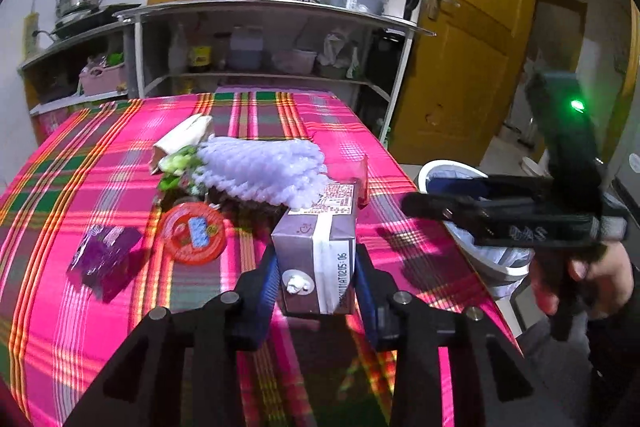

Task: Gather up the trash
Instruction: 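Grasp the pink-white milk carton with left while right grasps the red lid, then carry both items over the bin and open both grippers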

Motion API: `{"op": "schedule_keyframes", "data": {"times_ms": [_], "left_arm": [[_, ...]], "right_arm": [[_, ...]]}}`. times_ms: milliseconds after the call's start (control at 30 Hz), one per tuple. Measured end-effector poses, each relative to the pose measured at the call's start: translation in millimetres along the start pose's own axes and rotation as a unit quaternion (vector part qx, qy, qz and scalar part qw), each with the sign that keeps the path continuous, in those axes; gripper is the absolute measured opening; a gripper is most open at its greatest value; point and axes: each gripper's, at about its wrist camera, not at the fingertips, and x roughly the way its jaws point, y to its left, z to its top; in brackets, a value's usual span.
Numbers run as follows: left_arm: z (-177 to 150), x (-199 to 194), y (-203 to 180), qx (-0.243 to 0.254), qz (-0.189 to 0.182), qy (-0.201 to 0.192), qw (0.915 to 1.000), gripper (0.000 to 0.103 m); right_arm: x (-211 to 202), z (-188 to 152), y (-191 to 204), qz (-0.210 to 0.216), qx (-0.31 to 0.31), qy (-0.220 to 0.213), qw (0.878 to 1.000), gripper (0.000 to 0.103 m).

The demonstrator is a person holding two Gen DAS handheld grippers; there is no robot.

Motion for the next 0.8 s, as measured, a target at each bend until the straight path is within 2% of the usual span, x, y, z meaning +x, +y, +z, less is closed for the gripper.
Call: {"op": "schedule_keyframes", "data": {"times_ms": [167,467,533,567,800], "left_arm": [[-6,-7,8,-0.016,-0.003,-0.002,0.9999,0.036],[-12,-3,12,-0.022,-0.006,0.003,0.9997,0.036],[-13,-1,13,-0.024,-0.007,0.005,0.9997,0.036],[-13,0,13,-0.024,-0.007,0.006,0.9997,0.036],[-14,1,10,-0.023,-0.005,0.008,0.9997,0.036]], "right_arm": [[23,18,0,0.01,-0.017,0.009,1.0,0.06],[51,33,-12,0.032,0.008,0.03,0.999,0.06],[52,34,-12,0.043,0.012,0.029,0.999,0.056],[52,33,-11,0.045,0.01,0.029,0.998,0.045],[37,25,-3,0.037,0.007,0.009,0.999,0.044]]}}
